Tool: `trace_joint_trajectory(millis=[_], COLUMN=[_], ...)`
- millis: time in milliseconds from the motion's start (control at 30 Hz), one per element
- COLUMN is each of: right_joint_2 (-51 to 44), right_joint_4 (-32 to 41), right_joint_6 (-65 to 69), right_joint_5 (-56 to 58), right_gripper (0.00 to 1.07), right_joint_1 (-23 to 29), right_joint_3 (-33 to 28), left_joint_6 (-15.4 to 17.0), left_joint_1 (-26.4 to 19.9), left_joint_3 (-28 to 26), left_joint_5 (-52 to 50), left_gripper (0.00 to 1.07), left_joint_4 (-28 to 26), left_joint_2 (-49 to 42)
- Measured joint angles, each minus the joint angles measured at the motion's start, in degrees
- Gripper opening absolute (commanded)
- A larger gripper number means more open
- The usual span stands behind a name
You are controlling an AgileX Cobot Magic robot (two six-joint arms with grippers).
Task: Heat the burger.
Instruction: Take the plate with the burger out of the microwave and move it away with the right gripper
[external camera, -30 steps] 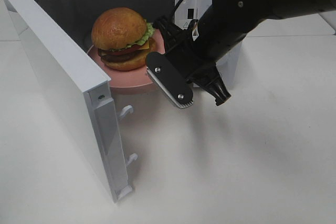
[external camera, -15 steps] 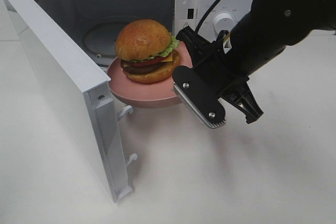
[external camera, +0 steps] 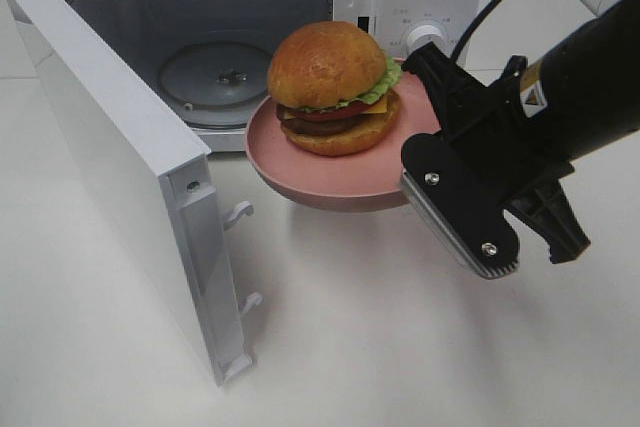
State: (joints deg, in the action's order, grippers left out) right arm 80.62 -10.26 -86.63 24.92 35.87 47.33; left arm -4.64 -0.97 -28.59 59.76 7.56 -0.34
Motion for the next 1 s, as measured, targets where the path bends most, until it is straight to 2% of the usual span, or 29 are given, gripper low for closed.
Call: trace_joint_trajectory(millis=[233,300,500,567,833,1000], right_joint_2=[-6.19,-10.43,-14.04,-17.76,-23.03,-26.41], right_joint_4=[-0.29,-1.49,-3.95,-5.84,-9.63,-13.58], right_joint_6=[1.43,3.55,6.93,11.23,19.82,33.29], right_joint_5=[2.52,4.07,5.27,7.22,11.46,16.27], right_gripper=[0.0,0.0,0.0,0.0,0.0,0.0], right_joint_1=[0.0,0.0,0.0,0.0,0.0,0.0], right_joint_3=[-4.7,-7.56,-10.03,-11.63,-13.06,-13.24], left_joint_6=[0.0,0.0,0.0,0.0,0.0,0.0], left_joint_1=[0.0,0.0,0.0,0.0,0.0,0.0], left_joint_3=[0.0,0.0,0.0,0.0,0.0,0.0], left_joint_5=[0.0,0.0,0.0,0.0,0.0,0.0], left_gripper=[1.0,1.0,1.0,1.0,1.0,1.0], left_joint_4=[0.0,0.0,0.0,0.0,0.0,0.0], left_joint_2=[0.0,0.0,0.0,0.0,0.0,0.0])
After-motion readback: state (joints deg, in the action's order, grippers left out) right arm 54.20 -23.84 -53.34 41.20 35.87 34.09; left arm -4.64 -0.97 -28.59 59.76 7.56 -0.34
